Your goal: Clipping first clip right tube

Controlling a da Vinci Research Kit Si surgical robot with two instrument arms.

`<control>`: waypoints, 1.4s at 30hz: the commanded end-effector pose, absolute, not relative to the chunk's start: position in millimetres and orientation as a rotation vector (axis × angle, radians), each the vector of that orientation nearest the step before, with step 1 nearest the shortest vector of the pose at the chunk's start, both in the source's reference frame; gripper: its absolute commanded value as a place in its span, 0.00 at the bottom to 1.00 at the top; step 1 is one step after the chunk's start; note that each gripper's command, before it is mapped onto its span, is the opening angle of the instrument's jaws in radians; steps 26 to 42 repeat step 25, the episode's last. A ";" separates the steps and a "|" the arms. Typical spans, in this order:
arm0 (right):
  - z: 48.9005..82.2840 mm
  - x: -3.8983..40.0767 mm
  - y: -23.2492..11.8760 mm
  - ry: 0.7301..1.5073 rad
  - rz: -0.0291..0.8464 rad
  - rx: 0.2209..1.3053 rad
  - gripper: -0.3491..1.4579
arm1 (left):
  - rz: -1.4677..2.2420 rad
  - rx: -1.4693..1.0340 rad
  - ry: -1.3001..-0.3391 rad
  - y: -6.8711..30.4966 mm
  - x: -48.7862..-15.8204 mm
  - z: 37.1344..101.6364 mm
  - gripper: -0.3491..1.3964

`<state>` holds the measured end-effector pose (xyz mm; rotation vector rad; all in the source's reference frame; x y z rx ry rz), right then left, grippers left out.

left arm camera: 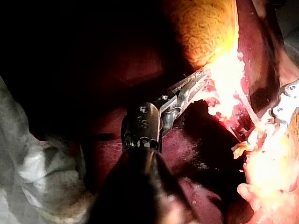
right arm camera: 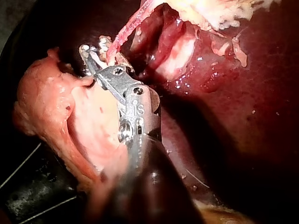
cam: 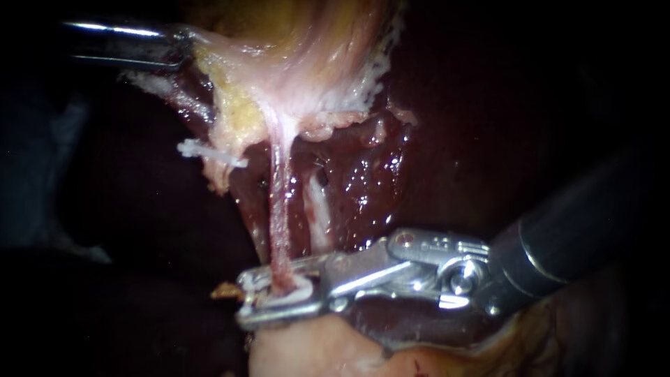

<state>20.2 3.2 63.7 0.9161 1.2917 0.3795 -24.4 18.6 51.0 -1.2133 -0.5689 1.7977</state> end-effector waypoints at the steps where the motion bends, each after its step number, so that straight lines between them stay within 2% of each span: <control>1: 63.6 20.2 3.3 1.290 0.386 0.918 0.17 | 1.798 -1.213 -0.569 18.6 -24.4 51.0 0.00; 4: 63.5 19.9 3.7 1.278 0.419 0.931 0.11 | 1.798 -1.213 -0.569 18.6 -24.4 51.0 0.00; 7: 63.6 19.6 3.9 1.257 0.449 0.950 0.00 | 1.798 -1.213 -0.569 18.7 -24.4 51.1 0.00; 13: 64.0 19.3 3.9 1.161 0.472 0.964 0.00 | 1.798 -1.213 -0.569 18.7 -24.4 51.2 0.00; 42: 64.3 19.3 4.1 1.158 0.472 0.962 0.00 | 1.800 -1.210 -0.570 18.8 -24.4 51.3 0.00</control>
